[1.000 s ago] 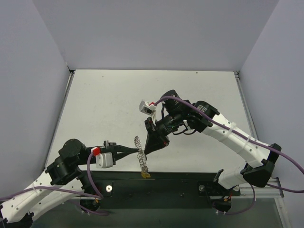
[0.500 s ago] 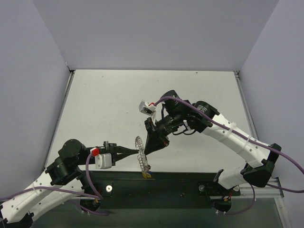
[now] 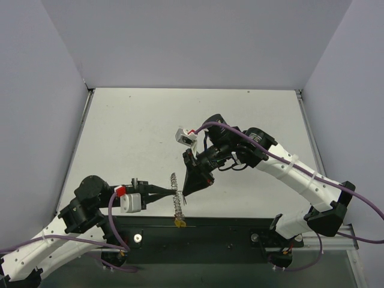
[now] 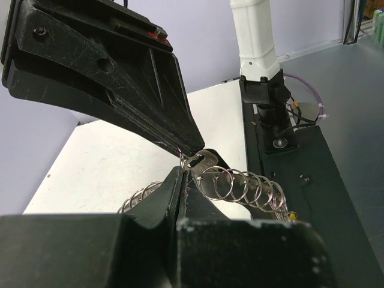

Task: Put the keys on the keyring

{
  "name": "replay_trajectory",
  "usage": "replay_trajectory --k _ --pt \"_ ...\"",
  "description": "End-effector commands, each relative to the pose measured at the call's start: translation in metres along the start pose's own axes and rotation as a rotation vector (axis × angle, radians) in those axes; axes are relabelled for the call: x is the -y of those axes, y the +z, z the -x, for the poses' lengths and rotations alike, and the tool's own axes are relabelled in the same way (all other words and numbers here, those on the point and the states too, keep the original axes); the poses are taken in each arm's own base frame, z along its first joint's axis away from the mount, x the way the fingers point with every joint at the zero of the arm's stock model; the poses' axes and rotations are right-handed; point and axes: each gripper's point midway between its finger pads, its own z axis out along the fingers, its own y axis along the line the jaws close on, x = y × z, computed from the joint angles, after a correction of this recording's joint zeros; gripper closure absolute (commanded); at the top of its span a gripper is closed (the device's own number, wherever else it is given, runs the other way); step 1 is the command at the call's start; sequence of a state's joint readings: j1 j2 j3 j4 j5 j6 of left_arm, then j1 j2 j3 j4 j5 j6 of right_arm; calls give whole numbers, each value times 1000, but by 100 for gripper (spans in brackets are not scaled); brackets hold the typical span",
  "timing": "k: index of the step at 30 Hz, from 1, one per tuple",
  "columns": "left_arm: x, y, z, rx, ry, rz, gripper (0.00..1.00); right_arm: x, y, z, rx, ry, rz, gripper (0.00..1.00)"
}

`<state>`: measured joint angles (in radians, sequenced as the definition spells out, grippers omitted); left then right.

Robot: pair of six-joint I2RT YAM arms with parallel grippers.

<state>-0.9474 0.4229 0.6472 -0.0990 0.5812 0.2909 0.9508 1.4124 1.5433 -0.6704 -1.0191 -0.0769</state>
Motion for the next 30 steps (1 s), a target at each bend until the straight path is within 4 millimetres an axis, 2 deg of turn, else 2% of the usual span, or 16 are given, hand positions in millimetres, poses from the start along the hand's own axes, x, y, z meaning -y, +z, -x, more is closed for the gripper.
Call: replay_trajectory --k 1,11,17,30 --pt "-2 1 42 144 71 -12 100 -1 0 3 8 -23 6 100" --pt "4 -3 64 233 74 -37 100 0 1 1 4 -15 14 100" --pt "6 -3 70 272 69 -46 100 0 2 0 2 -16 20 100" --pt "4 4 63 354 38 -23 100 -7 -1 2 14 -42 42 100"
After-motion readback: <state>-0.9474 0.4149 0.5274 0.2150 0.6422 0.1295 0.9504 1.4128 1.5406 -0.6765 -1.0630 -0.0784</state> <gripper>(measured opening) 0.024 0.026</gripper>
